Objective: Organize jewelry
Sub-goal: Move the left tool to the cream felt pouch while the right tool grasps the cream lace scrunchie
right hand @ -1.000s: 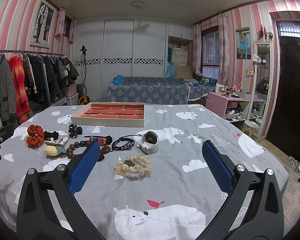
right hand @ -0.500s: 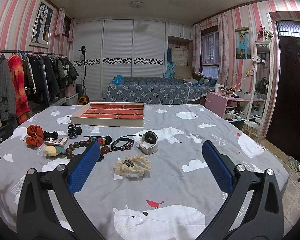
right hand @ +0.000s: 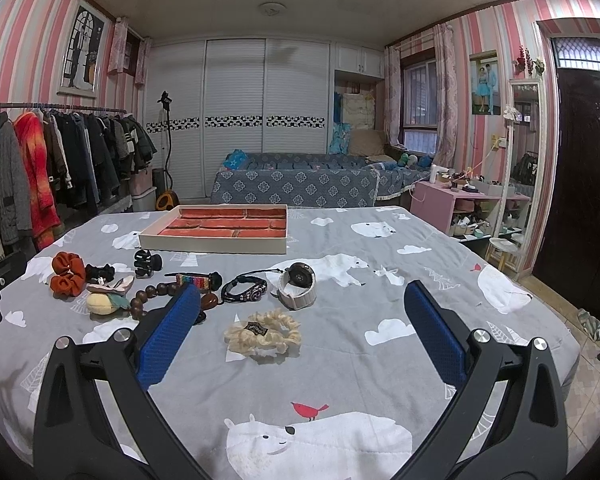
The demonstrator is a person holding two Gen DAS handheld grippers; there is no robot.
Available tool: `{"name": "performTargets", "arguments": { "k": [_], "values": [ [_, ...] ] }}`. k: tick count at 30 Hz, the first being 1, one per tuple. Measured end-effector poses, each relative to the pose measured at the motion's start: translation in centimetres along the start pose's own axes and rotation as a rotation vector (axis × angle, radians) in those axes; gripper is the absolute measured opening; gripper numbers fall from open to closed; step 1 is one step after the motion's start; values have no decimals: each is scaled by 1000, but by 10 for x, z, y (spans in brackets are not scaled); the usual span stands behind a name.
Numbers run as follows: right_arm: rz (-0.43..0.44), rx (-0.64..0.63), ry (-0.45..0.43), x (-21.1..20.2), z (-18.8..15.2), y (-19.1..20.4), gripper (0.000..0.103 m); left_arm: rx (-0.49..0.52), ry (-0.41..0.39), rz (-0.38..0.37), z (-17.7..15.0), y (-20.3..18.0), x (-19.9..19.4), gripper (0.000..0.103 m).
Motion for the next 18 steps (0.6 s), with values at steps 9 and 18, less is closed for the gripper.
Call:
{"name": "performTargets", "arguments": {
  "k": [9,18],
  "values": [
    [-2,0,18,15,-1,-2,99,47,34,15,-6,-5,17,99],
    [-39,-14,89,46,-9,-2,99,29,103,23,-10,7,49,99]
  ]
}}
Point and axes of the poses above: each gripper's, at about its wrist camera, not at the fingertips, and x roughly the way its jaws point, y to its left, z to its top, the point moved 2 cm from there along x, roughly the way its jaws point, and after that the axes turned 14 degrees about -x, right-handed, at the moved point
